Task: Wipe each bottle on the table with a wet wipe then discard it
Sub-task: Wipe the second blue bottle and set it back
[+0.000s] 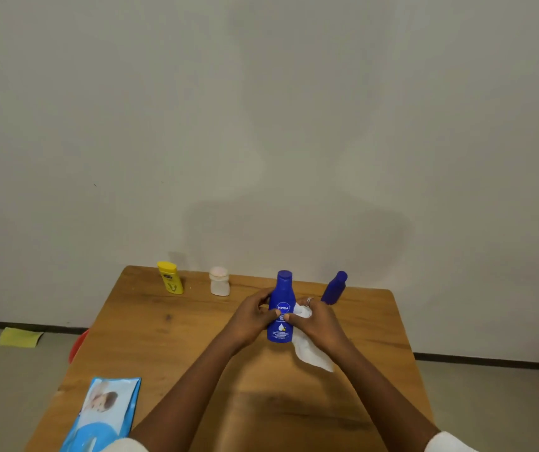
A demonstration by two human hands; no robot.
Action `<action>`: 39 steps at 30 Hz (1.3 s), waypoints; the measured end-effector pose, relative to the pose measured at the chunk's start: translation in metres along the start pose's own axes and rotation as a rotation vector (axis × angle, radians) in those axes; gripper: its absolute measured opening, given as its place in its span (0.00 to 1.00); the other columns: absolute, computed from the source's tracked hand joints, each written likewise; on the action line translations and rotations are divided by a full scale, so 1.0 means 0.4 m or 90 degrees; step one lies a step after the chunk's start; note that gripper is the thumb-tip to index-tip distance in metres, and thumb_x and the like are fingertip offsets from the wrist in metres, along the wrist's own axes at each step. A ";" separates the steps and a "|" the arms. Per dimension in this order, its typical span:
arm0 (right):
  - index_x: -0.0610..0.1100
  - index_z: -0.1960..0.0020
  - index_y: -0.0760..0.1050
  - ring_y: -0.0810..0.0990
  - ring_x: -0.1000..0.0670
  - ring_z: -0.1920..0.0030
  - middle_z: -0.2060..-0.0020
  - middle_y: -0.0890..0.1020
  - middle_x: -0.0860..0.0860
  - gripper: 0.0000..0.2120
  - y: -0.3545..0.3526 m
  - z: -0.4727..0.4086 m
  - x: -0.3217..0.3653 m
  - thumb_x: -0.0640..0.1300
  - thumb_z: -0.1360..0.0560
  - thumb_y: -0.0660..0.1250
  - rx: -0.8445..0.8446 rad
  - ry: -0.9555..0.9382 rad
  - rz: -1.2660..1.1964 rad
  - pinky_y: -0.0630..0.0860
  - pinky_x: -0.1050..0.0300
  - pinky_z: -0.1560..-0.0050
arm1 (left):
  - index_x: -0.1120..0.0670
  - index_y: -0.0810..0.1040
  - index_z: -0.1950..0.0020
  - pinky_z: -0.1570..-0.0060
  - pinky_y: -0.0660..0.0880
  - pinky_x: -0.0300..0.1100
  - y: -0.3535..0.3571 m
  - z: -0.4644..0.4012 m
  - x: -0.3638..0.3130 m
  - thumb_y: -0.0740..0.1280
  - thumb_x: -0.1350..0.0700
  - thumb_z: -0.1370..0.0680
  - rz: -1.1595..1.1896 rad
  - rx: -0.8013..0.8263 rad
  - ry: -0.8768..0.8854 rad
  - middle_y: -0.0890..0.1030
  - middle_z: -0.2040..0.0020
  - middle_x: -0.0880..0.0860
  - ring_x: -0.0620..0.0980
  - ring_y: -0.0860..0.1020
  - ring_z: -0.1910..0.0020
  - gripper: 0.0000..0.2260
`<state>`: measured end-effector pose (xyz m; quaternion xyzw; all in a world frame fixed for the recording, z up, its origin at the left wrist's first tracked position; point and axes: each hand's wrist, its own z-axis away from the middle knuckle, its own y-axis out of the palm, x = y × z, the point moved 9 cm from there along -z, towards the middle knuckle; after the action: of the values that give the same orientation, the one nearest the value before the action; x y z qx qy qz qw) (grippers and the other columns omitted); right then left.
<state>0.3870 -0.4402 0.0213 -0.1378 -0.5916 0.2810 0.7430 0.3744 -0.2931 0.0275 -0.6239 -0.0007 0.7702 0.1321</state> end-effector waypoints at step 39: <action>0.40 0.50 0.78 0.82 0.45 0.52 0.58 0.81 0.47 0.11 0.075 -0.445 -0.293 0.46 0.20 0.61 -0.024 0.027 0.163 0.73 0.61 0.55 | 0.47 0.77 0.48 0.56 0.79 0.47 -0.156 -0.319 0.400 0.67 0.44 0.23 -0.340 -0.307 -0.075 0.82 0.53 0.45 0.46 0.79 0.53 0.09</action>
<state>0.5329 -0.4615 -0.1355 -0.2322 -0.5586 0.3591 0.7107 0.4797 -0.2212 -0.1441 -0.5697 -0.3527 0.7207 0.1778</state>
